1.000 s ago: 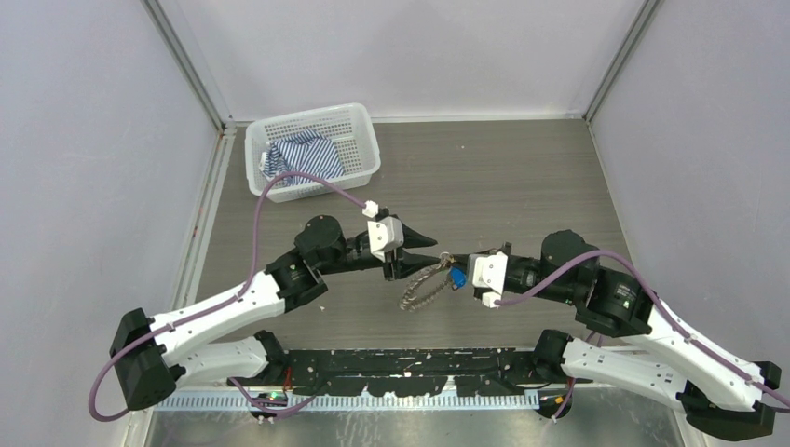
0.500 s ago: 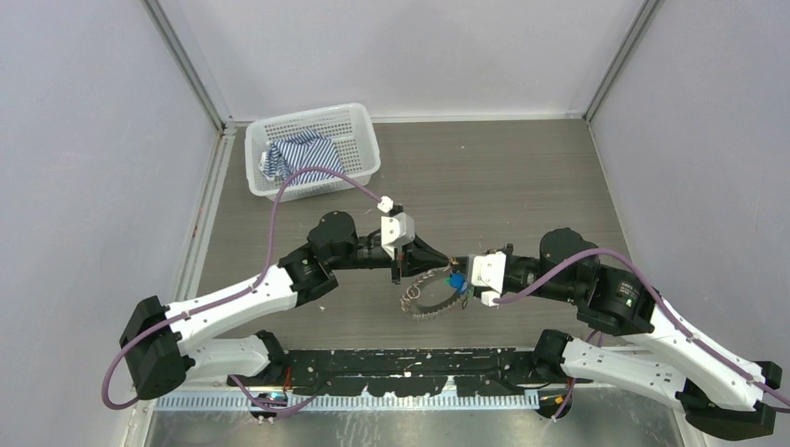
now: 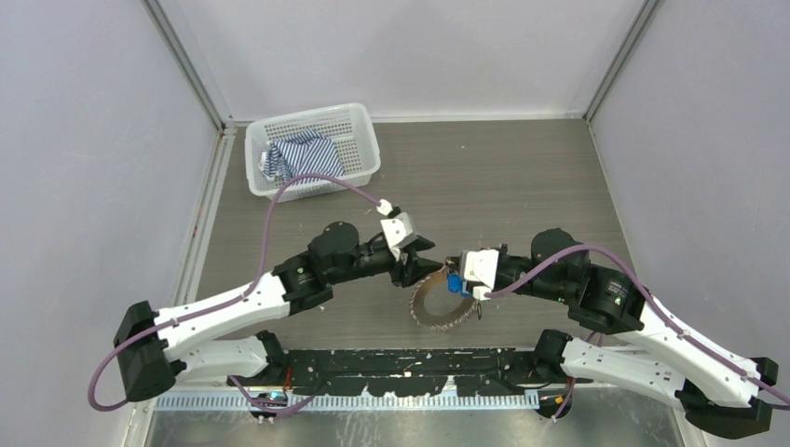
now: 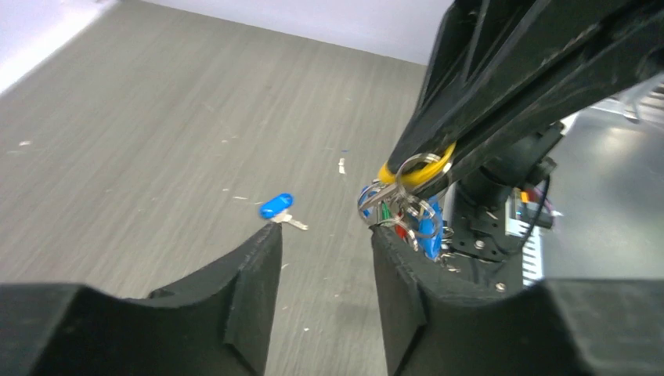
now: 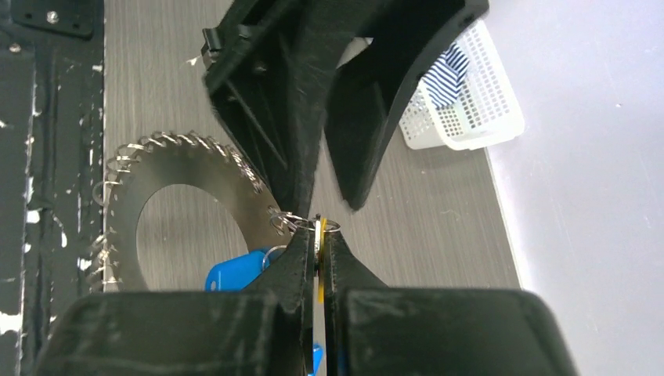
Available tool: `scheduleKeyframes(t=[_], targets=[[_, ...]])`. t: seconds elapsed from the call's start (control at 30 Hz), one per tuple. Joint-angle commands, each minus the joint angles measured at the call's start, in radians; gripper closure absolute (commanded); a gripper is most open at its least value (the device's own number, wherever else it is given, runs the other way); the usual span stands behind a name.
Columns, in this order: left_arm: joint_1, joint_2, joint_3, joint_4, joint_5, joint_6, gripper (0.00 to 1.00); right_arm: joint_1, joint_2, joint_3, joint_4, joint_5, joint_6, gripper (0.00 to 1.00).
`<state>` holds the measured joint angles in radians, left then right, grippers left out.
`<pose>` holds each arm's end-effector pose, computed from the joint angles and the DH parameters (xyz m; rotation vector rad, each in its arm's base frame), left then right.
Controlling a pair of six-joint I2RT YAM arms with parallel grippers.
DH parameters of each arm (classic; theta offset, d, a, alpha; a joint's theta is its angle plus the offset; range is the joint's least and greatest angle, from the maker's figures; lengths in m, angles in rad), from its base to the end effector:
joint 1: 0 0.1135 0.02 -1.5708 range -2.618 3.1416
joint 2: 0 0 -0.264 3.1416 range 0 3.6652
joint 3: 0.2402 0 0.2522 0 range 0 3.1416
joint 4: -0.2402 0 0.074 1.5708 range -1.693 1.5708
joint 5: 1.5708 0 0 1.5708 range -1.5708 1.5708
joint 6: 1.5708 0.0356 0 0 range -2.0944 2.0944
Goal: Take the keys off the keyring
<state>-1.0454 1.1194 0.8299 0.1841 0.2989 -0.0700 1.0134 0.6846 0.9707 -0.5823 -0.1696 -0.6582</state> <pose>0.1234 -0.2338 0.3273 1.0446 1.4559 -1.0725 0.0678 0.1202 0.3753 -1.4728 1.1720 0.4029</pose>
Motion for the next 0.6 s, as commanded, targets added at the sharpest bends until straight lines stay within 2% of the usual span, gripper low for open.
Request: scheduleKeyframes(t=[0.0, 0.07, 0.13, 0.27, 0.43, 0.57], targets=[[-0.002, -0.133, -0.117, 0.077, -0.196, 0.019, 0.45, 0.006, -0.034, 0.004, 0.335, 0.034, 0.057, 0.99], [0.012, -0.203, -0.155, 0.13, -0.149, 0.029, 0.39, 0.007, -0.046, -0.008, 0.331, 0.02, 0.076, 0.99], [0.042, -0.237, -0.166, 0.148, -0.032, 0.009, 0.37, 0.006, -0.056, -0.018, 0.346, 0.015, 0.081, 0.99], [0.063, -0.206, -0.135, 0.119, 0.11, -0.03, 0.36, 0.006, -0.03, -0.002, 0.343, 0.007, 0.081, 0.99], [0.08, -0.211, -0.122, 0.137, 0.123, -0.054, 0.34, 0.006, 0.007, 0.009, 0.319, 0.0, 0.069, 0.99], [0.093, -0.256, -0.113, 0.123, 0.052, -0.024, 0.34, 0.006, 0.007, 0.01, 0.329, -0.031, 0.074, 0.99]])
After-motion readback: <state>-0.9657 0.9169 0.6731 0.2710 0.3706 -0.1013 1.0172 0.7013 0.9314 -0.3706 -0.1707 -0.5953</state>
